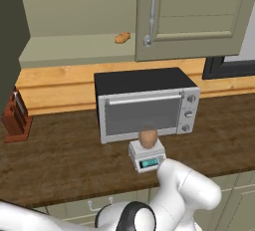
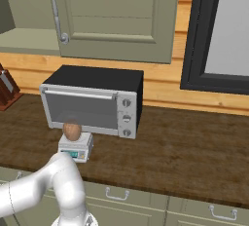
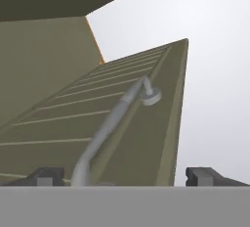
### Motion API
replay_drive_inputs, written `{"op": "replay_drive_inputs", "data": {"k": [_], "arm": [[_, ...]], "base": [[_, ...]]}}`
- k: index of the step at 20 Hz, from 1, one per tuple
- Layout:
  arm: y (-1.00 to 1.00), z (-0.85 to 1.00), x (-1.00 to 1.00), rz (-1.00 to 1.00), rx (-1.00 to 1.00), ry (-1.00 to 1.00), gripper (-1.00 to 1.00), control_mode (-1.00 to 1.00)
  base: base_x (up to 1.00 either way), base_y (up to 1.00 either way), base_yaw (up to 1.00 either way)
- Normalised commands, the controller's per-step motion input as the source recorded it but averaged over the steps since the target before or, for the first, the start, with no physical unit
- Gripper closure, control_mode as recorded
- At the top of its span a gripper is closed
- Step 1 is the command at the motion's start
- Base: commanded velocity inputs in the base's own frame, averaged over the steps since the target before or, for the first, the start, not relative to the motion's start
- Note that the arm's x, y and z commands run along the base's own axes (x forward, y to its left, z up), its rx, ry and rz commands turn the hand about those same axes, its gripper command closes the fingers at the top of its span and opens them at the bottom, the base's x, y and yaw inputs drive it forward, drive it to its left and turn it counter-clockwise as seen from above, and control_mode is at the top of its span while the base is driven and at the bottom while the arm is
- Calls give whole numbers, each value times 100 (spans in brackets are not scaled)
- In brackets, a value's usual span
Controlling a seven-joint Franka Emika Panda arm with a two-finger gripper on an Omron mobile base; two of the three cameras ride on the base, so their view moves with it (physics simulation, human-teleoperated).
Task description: Pick the honey bottle and place it on the digital scale for weighing, and close the cabinet.
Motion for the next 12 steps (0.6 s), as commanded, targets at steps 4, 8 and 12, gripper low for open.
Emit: {"op": "replay_drive_inputs", "data": {"k": [4, 8, 12], "arm": [[6, 0, -46, 0, 8, -22, -100, -100], [31, 0, 1, 0, 0, -8, -100, -100], [18, 1, 48, -1, 0, 5, -100, -100]], "base": [[0, 0, 0], [0, 0, 0], [0, 0, 0]]}}
